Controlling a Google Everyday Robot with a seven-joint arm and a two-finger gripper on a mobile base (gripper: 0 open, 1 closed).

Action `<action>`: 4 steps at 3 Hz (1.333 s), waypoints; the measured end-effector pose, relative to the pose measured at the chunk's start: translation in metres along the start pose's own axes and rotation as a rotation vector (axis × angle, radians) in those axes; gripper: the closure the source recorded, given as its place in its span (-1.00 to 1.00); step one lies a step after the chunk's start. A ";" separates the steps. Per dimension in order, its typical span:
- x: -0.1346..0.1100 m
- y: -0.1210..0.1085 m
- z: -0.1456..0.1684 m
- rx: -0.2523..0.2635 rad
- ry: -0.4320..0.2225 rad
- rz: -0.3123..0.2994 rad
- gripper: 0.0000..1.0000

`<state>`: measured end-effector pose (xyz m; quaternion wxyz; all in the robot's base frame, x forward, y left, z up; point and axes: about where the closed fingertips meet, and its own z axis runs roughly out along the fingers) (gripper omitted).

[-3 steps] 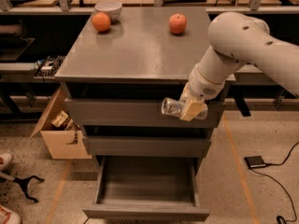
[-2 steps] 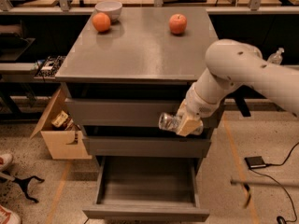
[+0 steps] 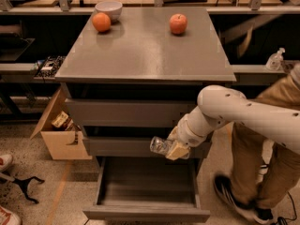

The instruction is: Place redbull can into bottom drawer

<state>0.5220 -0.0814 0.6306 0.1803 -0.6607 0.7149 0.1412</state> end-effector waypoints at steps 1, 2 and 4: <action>0.000 0.000 0.000 0.000 0.000 0.000 1.00; 0.008 0.001 0.019 -0.013 0.001 0.013 1.00; 0.033 0.012 0.120 -0.055 -0.039 -0.015 1.00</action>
Offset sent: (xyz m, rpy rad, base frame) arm 0.0003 0.0017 -0.0496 0.0010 0.0384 -0.0188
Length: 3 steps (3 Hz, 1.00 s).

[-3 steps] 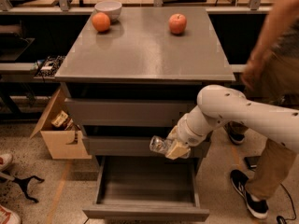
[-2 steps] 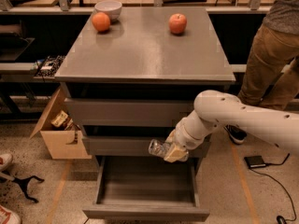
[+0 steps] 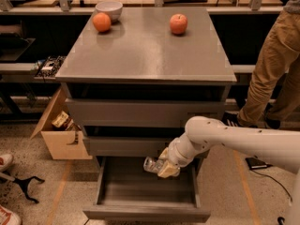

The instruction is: Place redbull can into bottom drawer

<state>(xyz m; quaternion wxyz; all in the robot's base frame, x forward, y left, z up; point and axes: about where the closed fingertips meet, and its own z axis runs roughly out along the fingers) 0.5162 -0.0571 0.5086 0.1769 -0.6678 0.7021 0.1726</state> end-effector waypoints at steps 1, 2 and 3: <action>0.018 0.003 0.050 -0.002 -0.027 0.004 1.00; 0.035 0.010 0.105 -0.020 -0.036 0.025 1.00; 0.056 0.018 0.164 -0.039 -0.045 0.099 1.00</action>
Offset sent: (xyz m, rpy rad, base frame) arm -0.0150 0.0321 -0.1763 0.0500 0.0531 -0.0292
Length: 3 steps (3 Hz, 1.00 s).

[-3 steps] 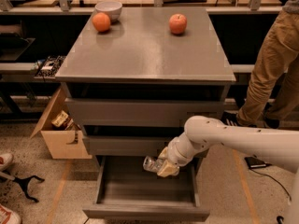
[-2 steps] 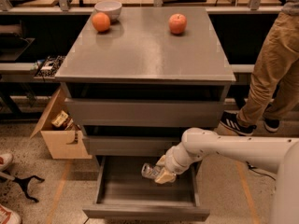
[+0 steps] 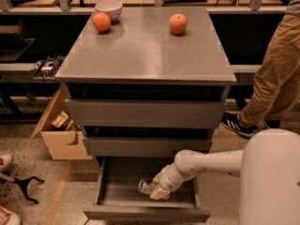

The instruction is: Place redbull can into bottom drawer

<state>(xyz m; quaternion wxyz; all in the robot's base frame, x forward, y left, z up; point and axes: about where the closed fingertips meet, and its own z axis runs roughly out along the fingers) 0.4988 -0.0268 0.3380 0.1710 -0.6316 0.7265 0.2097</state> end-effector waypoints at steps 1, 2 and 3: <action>0.000 0.000 0.000 0.000 0.000 0.000 1.00; 0.009 -0.019 0.036 0.014 -0.006 -0.010 1.00; 0.011 -0.039 0.071 0.017 -0.010 -0.033 1.00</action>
Offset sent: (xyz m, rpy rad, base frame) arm 0.0345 0.0128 -0.0628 0.0118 -0.0401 -0.0251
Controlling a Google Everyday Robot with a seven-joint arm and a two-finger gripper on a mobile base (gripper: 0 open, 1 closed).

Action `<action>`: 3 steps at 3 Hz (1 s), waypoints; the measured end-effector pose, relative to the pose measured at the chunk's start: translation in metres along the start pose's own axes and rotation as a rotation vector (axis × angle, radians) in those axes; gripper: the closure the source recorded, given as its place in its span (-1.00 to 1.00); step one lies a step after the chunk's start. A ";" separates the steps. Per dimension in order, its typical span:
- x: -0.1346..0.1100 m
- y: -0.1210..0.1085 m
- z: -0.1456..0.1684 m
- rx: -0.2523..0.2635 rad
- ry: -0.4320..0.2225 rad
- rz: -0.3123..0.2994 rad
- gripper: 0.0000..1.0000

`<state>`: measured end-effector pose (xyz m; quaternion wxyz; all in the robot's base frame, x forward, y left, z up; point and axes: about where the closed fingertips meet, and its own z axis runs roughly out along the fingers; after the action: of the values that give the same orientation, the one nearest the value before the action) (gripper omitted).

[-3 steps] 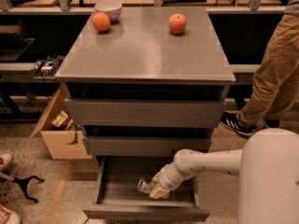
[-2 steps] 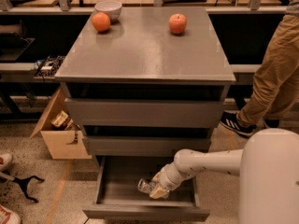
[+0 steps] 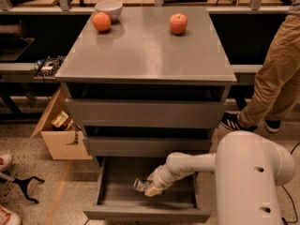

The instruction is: Place redbull can into bottom drawer

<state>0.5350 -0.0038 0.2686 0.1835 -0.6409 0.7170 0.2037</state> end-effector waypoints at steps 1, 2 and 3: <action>-0.002 -0.014 0.041 -0.022 0.002 -0.032 1.00; -0.007 -0.021 0.075 -0.048 -0.005 -0.059 1.00; -0.011 -0.024 0.101 -0.068 -0.025 -0.074 1.00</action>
Offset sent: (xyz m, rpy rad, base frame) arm 0.0351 0.0689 -0.0915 0.0219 0.0107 0.1187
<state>0.5608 0.0570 0.1870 0.1777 -0.6703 0.6832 0.2290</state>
